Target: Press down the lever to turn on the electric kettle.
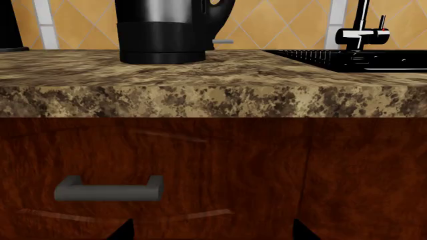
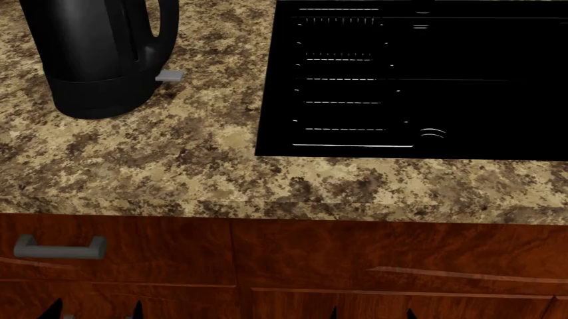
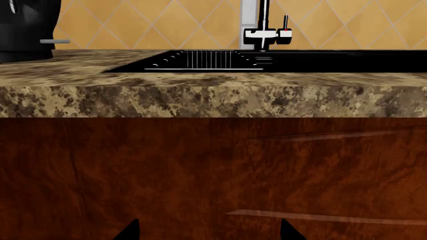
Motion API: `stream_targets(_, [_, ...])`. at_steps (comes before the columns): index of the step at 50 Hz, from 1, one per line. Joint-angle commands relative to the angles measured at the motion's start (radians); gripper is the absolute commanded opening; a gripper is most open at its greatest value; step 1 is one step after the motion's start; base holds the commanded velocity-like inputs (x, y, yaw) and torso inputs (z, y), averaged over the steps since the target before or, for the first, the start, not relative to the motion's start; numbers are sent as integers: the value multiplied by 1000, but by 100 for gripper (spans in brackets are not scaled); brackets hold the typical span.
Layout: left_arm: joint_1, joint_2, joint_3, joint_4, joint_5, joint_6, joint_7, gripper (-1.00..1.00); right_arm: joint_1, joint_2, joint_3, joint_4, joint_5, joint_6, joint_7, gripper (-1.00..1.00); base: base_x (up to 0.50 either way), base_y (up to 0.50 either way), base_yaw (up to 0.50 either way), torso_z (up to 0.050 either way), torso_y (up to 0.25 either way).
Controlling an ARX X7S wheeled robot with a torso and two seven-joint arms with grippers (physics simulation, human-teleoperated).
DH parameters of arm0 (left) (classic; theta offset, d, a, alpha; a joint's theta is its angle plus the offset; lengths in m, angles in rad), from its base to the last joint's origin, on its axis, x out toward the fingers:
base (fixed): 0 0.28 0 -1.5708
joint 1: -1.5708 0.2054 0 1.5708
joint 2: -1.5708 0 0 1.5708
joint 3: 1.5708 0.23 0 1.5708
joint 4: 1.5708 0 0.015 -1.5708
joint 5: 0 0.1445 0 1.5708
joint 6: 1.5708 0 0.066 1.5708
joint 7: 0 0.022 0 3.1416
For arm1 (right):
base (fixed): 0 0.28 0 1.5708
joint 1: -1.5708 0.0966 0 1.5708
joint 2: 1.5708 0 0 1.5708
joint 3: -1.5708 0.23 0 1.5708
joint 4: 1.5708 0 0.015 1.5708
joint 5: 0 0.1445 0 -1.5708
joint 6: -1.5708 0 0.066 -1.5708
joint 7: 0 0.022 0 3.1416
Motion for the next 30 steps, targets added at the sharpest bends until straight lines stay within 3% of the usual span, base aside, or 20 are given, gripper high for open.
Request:
stream_targets(1, [4,-19,20,13,-19,-9,-21,100,1,14,-17,-1,14,2,17,100,0,0,0,0,0])
stream_targets(18, [55,-69,72,176,14,-50,-108,100,-47,64,-87,-148,22,50,88,100,0,0,0,0,0])
stream_targets(29, [6,-117,67,507,15,-341,-105,100,55,101,-90,-441,-2,339,117,100,0,0,0,0,0])
stream_targets(30, [-144,-143,60,591,-2,-491,-64,100,205,109,-99,-548,29,489,78,100,0,0,0,0,0])
